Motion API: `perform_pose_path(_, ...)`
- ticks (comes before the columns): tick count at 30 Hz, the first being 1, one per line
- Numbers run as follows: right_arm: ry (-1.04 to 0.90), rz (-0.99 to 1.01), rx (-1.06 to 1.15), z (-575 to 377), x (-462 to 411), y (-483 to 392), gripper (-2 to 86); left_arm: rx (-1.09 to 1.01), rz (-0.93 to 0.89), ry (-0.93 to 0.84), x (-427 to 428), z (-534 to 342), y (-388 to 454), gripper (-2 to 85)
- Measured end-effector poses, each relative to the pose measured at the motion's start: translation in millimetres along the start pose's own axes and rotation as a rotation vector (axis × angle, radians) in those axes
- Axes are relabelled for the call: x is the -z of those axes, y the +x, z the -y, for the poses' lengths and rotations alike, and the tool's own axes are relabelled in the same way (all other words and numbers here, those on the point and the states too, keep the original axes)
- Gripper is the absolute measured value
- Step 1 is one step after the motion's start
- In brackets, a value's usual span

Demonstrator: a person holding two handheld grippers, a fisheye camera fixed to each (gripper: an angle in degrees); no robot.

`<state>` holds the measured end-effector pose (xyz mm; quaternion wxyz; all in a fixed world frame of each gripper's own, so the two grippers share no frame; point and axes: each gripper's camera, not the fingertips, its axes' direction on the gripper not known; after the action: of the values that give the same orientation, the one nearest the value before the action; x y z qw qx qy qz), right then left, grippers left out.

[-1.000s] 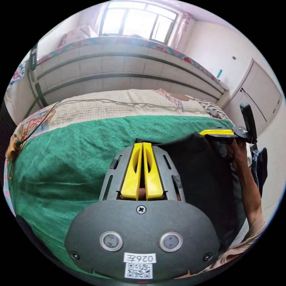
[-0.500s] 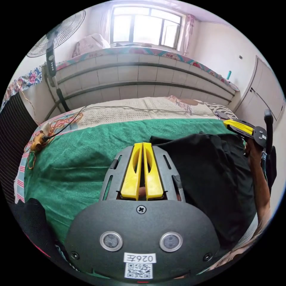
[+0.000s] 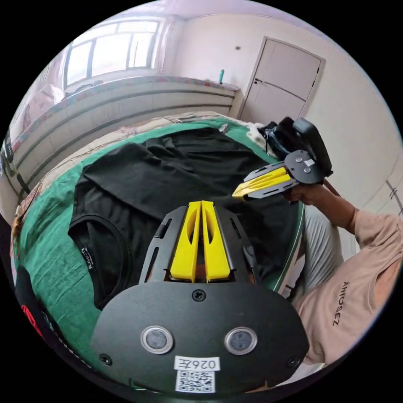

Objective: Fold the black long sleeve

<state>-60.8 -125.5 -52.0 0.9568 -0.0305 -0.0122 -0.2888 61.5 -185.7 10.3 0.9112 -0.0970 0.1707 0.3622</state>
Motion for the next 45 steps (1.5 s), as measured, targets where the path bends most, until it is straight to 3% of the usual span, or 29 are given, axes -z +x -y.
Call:
perform_pose_path(1,-0.05,0.023,0.016,-5.4,-8.4,-3.9,-0.9,-0.033,0.031,-0.116,-18.1,0.6,7.3,-0.9)
perform_pose_path(2,-0.139,0.041,0.056,-17.2,-23.2,-10.7,-0.9,-0.07,0.082,-0.105,-29.6,-6.2,18.5,-0.9)
perform_pose_path(3,-0.112,0.04,0.058,-29.6,-23.8,-13.7,-0.9,-0.023,0.095,-0.038,-24.8,-15.2,21.3,-0.9)
perform_pose_path(5,-0.1,0.051,0.06,-38.2,-12.6,-14.9,-0.9,0.071,0.091,-0.144,-27.8,-18.1,18.6,-0.9)
perform_pose_path(9,-0.022,0.079,0.071,-55.3,7.2,-20.7,-0.9,0.167,0.037,0.059,-10.9,-40.2,34.9,-1.0)
perform_pose_path(11,-0.103,0.128,0.103,-58.9,-4.6,-24.8,-0.9,0.214,0.009,0.086,-14.1,-47.4,41.2,-1.0)
perform_pose_path(15,-0.154,0.123,0.146,-66.8,-10.7,-32.3,-0.9,0.252,0.212,0.195,-11.2,-58.0,66.8,-1.0)
perform_pose_path(19,-0.12,0.09,0.172,-74.0,7.2,-35.8,-0.9,0.131,0.249,0.307,-7.2,-52.2,96.2,-1.0)
perform_pose_path(22,-0.077,0.06,0.183,-80.1,20.0,-37.5,-0.9,0.073,0.165,0.289,-25.9,-42.9,107.3,-1.0)
perform_pose_path(26,-0.002,0.061,0.129,-86.5,24.7,-31.5,-0.9,0.043,-0.001,0.015,-76.9,-24.8,100.2,-1.0)
perform_pose_path(30,-0.174,0.1,0.146,-91.6,-5.9,-29.3,-0.9,0.08,-0.158,0.049,-78.8,-30.3,81.6,-1.0)
perform_pose_path(35,-0.16,0.096,0.16,-114.4,4.1,-24.9,-0.9,0.086,-0.398,-0.007,-95.4,-37.7,64.3,-1.0)
perform_pose_path(38,-0.182,0.124,0.162,-131.2,8.0,-18.6,-0.9,0.085,-0.415,0.0,-99.6,-36.7,62.9,-1.0)
perform_pose_path(42,-0.191,0.185,0.121,-152.1,17.7,-1.8,-0.9,0.073,-0.26,0.023,-87.4,-36.8,66.3,-1.0)
perform_pose_path(45,-0.132,0.212,0.08,-170.3,35.5,12.6,-0.9,0.088,-0.265,0.066,-76.7,-42.6,60.2,-1.0)
